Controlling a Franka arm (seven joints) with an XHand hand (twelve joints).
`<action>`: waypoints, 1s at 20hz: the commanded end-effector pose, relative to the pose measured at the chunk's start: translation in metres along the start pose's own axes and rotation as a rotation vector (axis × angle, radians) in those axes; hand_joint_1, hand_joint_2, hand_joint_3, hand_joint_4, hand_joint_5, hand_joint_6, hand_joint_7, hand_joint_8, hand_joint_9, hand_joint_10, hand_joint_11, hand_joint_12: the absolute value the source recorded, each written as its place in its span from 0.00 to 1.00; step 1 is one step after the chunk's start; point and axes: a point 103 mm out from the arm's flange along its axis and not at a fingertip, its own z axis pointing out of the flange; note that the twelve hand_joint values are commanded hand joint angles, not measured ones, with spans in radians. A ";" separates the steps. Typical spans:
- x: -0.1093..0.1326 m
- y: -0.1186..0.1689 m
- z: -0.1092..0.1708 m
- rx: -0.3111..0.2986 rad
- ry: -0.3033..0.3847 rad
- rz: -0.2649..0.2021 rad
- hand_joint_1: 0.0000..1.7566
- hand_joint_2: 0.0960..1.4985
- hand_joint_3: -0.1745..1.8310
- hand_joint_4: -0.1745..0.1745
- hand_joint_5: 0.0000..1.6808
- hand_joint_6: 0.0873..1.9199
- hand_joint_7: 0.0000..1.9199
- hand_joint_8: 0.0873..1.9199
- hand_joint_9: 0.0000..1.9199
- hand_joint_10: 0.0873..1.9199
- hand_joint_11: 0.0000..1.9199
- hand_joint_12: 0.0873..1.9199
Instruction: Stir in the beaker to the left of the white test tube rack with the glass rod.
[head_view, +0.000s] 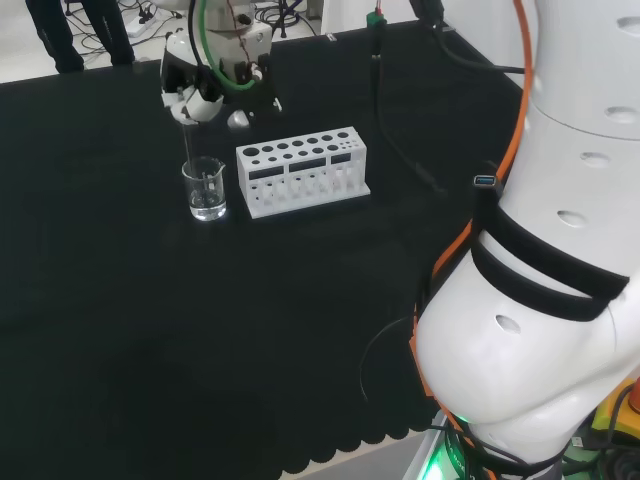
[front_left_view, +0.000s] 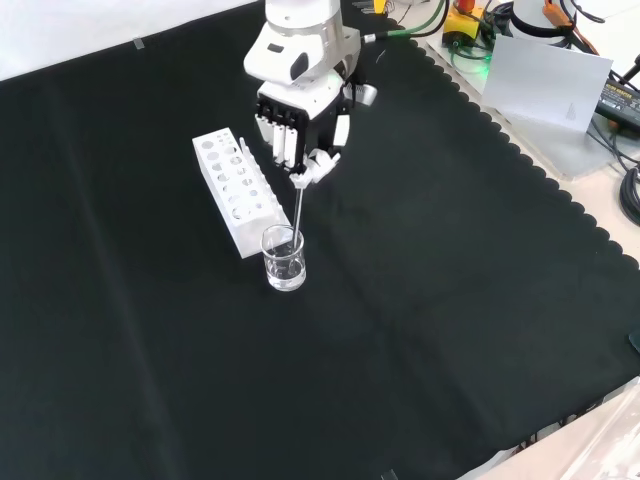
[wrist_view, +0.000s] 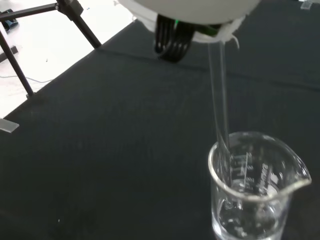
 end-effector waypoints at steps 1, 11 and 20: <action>-0.005 0.019 0.004 0.015 -0.004 -0.010 0.75 0.40 0.44 0.00 0.73 0.22 0.64 0.53 0.88 0.33 0.87 0.38; -0.017 0.003 -0.005 0.005 -0.022 -0.002 0.75 0.40 0.44 0.00 0.73 0.22 0.64 0.53 0.88 0.33 0.87 0.38; -0.006 -0.004 -0.011 -0.004 -0.025 -0.019 0.75 0.40 0.44 0.00 0.73 0.22 0.64 0.53 0.88 0.34 0.87 0.38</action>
